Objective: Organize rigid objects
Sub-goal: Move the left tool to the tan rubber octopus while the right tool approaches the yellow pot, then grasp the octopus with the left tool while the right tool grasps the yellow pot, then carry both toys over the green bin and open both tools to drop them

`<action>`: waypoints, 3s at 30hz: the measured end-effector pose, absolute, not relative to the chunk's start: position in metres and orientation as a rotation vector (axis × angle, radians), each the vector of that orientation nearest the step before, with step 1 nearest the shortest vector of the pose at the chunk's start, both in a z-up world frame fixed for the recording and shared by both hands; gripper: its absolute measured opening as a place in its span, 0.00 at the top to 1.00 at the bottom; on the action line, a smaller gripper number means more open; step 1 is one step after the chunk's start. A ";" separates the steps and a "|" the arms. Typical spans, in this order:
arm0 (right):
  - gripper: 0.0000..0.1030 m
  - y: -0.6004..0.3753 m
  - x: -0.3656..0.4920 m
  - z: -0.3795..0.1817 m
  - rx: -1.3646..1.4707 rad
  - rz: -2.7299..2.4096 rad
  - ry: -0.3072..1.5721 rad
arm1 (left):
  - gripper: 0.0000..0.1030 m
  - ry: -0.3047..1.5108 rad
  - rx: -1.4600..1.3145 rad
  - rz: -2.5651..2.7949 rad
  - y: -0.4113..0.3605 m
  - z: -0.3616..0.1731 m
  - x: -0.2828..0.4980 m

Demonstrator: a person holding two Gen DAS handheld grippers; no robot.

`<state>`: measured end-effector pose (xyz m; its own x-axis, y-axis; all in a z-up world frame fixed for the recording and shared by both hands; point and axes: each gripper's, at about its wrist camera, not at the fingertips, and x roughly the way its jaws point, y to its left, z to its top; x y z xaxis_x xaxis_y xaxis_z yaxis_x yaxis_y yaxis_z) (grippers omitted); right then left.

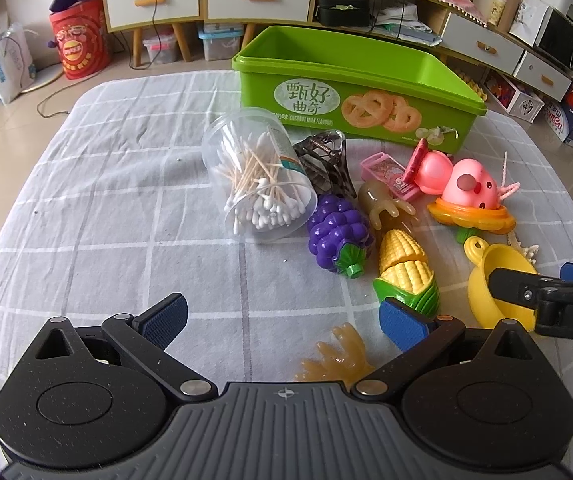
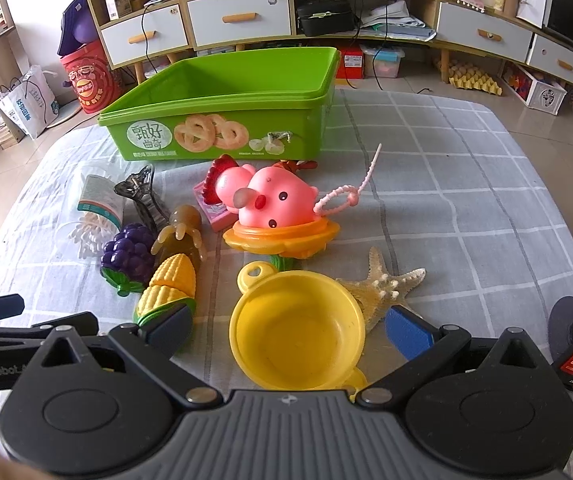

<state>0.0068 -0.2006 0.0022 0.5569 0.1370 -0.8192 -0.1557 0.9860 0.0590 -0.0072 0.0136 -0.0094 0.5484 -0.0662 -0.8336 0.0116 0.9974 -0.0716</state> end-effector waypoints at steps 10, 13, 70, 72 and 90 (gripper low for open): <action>0.16 -0.218 0.009 0.001 0.027 0.167 0.994 | 0.02 1.004 -0.085 -0.121 0.027 -0.012 -0.011; 0.15 -0.224 0.010 -0.002 0.041 0.169 1.013 | 0.03 1.003 -0.080 -0.180 0.024 -0.013 -0.016; 0.47 -0.223 0.017 0.003 0.094 0.202 1.005 | 0.36 0.910 0.004 -0.330 -0.001 -0.014 -0.029; 0.47 -0.226 0.018 0.010 0.126 0.219 0.992 | 0.36 0.900 -0.008 -0.331 0.000 -0.009 -0.029; 0.47 -0.226 0.058 0.060 0.269 0.296 0.913 | 0.36 0.813 -0.096 -0.289 0.011 0.035 0.040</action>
<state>0.0577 -0.2261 0.0602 0.5765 0.3621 -0.7325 -0.1365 0.9265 0.3506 0.0402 0.0112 0.0347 0.6504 -0.2910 -0.7016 0.2175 0.9564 -0.1951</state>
